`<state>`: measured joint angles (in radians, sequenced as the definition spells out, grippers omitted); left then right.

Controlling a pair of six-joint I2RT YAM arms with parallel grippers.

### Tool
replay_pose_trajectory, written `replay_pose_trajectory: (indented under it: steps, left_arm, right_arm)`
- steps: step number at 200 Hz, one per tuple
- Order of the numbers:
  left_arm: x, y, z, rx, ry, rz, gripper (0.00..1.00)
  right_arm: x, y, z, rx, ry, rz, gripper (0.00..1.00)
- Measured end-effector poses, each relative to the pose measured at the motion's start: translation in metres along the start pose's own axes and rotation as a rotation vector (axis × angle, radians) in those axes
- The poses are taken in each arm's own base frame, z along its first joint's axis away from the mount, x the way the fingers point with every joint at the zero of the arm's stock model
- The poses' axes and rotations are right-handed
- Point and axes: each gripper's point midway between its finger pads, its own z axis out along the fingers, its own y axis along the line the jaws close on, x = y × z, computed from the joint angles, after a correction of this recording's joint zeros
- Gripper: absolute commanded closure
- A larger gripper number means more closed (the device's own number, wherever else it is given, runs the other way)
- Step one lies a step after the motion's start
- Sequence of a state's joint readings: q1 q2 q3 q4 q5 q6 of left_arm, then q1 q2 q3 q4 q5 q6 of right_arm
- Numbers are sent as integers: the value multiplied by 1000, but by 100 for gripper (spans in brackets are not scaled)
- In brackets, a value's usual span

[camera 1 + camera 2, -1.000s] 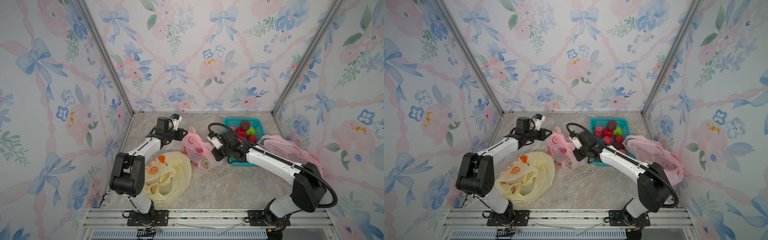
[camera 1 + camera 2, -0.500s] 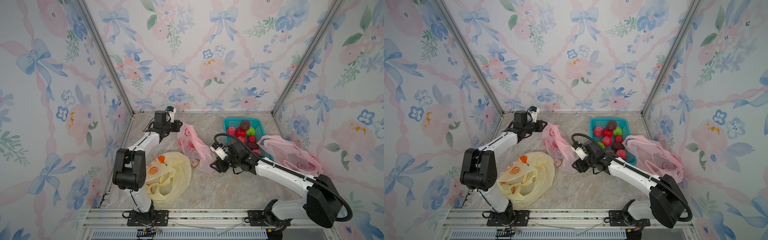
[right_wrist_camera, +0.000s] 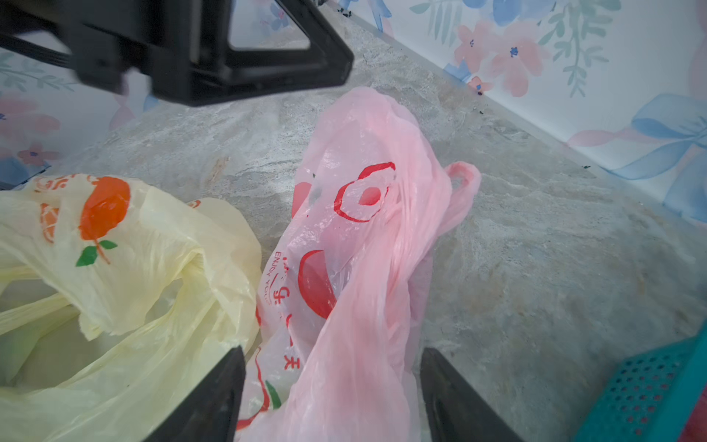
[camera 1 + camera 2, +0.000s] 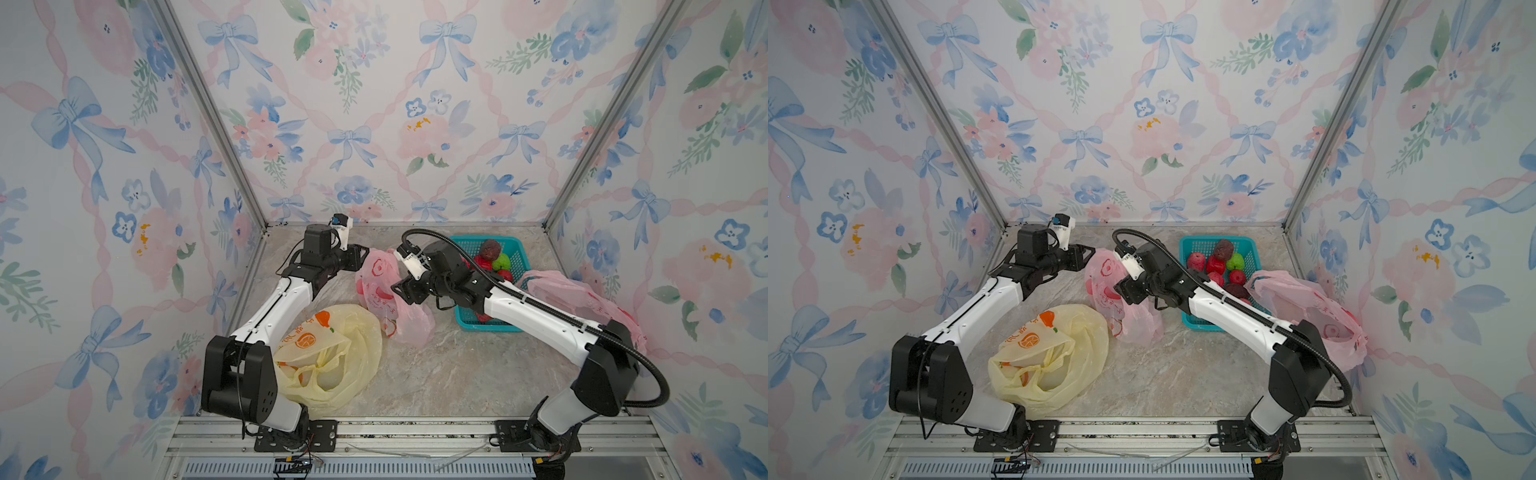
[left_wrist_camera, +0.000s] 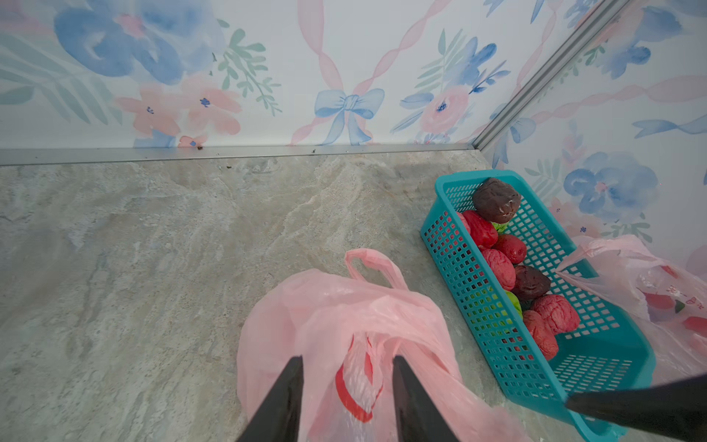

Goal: Untie the knot of a plastic bag & take out the apple
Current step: Untie the plastic bag at the center of the board.

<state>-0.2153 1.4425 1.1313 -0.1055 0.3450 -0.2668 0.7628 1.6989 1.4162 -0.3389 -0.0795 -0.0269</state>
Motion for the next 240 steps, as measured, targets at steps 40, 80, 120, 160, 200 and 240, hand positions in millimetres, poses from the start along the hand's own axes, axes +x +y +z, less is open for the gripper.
replay_pose_trajectory:
  steps: [40, 80, 120, 160, 200, 240]
  left_arm:
    - [30, -8, -7, -37, 53, -17, 59]
    - [85, -27, 10, -35, 183, -44, 59]
    - [105, -31, 21, -20, 184, -112, 57]
    - [103, -44, 32, 57, 147, -159, 55]
    - [119, -60, 29, 142, 157, -184, 52]
    - [123, -72, 26, 208, 164, -200, 50]
  right_arm:
    - [37, -7, 47, 6, 162, 46, 59]
    - [44, -5, 33, 0, 155, 39, 96]
    - [46, 24, -29, -133, 24, -40, 89]
    - [49, 41, -36, -230, -28, -85, 88]
    - [61, 36, -17, -225, 16, -58, 88]
    - [51, 26, -18, -204, -21, -29, 89]
